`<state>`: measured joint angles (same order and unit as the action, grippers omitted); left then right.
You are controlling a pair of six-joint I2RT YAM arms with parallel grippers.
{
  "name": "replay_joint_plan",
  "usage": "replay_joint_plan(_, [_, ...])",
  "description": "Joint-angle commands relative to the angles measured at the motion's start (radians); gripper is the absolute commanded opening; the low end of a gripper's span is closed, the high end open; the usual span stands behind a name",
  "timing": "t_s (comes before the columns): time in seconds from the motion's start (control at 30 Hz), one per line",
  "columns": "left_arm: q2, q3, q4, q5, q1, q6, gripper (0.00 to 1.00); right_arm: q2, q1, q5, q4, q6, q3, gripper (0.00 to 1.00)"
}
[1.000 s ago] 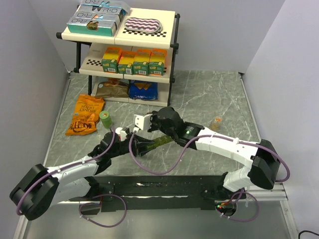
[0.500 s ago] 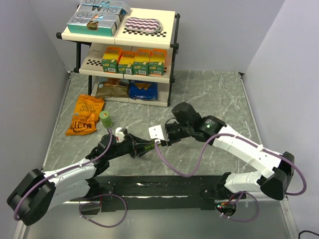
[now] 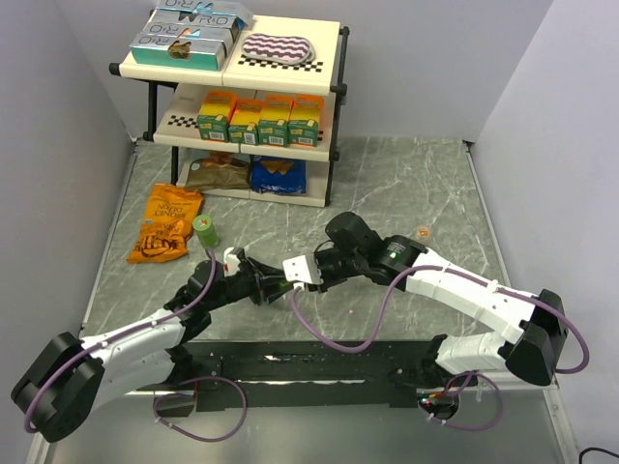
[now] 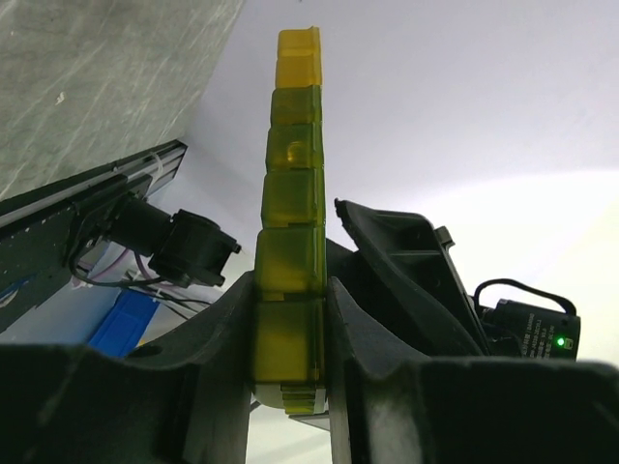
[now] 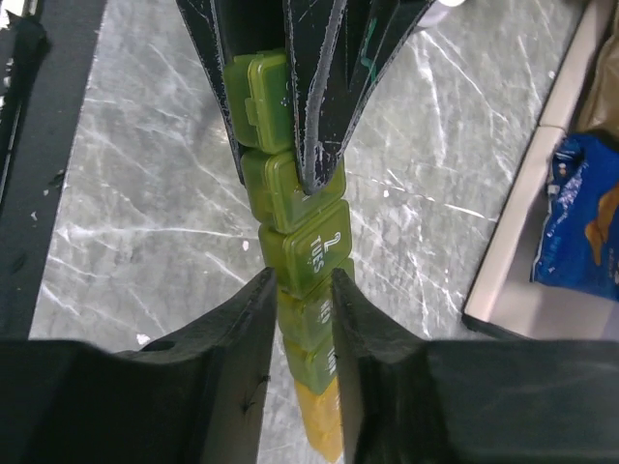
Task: Sort the pills into containers
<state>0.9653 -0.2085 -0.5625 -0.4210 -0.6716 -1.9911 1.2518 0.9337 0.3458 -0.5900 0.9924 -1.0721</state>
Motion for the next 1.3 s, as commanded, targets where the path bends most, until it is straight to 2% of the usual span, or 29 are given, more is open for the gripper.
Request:
replay_joint_plan(0.0, [-0.019,-0.042,-0.042,0.005,0.003,-0.129,0.01,0.008,0.013,-0.048,0.071,-0.003,0.003,0.34])
replay_joint_plan(0.2, [-0.025,-0.042,-0.051,0.005,0.003,-0.135,0.01,0.012,0.031,-0.09,0.108,0.002,0.02,0.29])
replay_joint_plan(0.3, [-0.025,-0.037,-0.048,0.004,0.003,-0.138,0.01,0.018,0.039,-0.094,0.117,-0.008,0.011,0.21])
replay_joint_plan(0.33, [-0.02,-0.034,-0.06,-0.001,0.003,-0.14,0.01,0.02,0.042,-0.108,0.122,-0.012,0.009,0.15])
replay_joint_plan(0.47, [0.001,-0.048,-0.086,-0.022,0.003,-0.137,0.01,0.023,0.062,-0.201,0.196,-0.018,0.021,0.01])
replay_joint_plan(0.7, [0.049,-0.06,-0.151,-0.07,0.001,-0.135,0.01,0.046,0.079,-0.398,0.387,-0.052,0.029,0.0])
replay_joint_plan(0.8, [0.038,-0.037,-0.154,-0.055,0.01,-0.146,0.01,0.054,0.074,-0.352,0.328,-0.08,-0.026,0.0])
replay_joint_plan(0.87, [0.023,-0.02,-0.142,-0.039,0.02,-0.158,0.01,0.055,0.057,-0.263,0.204,-0.101,-0.093,0.0])
replay_joint_plan(0.9, [0.013,0.0,-0.134,-0.03,0.021,-0.164,0.01,0.052,0.035,-0.173,0.15,-0.113,-0.118,0.05])
replay_joint_plan(0.97, [-0.019,0.015,-0.117,-0.012,0.027,-0.185,0.01,0.031,0.019,-0.099,0.043,-0.121,-0.164,0.14])
replay_joint_plan(1.0, [-0.028,0.03,-0.114,0.007,0.029,-0.195,0.01,0.021,0.008,-0.014,0.004,-0.097,-0.176,0.24])
replay_joint_plan(1.1, [-0.068,0.047,-0.099,0.054,0.033,-0.232,0.01,-0.008,0.008,0.051,-0.082,-0.061,-0.186,0.36])
replay_joint_plan(1.27, [-0.108,0.057,-0.091,0.093,0.033,-0.282,0.01,-0.023,0.011,0.068,-0.094,-0.028,-0.138,0.37])
